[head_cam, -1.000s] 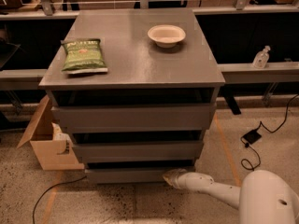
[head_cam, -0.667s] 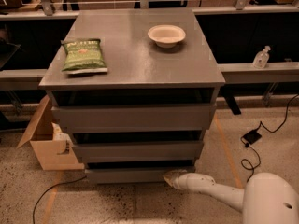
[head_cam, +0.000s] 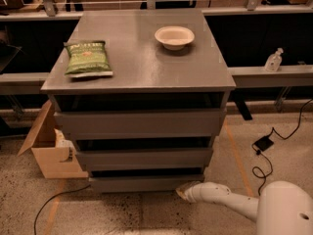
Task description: Close bottom drawer
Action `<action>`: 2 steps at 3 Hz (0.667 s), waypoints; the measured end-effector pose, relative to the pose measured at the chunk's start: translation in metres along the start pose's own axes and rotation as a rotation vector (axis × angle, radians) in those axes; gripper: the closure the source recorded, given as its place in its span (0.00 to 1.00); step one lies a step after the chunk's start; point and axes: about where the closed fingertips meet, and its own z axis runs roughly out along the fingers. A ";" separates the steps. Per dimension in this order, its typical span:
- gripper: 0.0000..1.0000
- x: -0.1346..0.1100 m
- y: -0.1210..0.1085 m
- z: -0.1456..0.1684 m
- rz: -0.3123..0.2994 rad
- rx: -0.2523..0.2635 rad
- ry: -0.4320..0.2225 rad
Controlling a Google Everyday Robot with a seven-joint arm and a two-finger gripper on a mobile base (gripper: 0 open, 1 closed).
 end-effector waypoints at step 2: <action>1.00 0.055 -0.036 -0.035 0.112 0.059 0.135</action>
Offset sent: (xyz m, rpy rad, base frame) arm -0.0365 -0.1328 -0.0117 -0.1488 0.1862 -0.2471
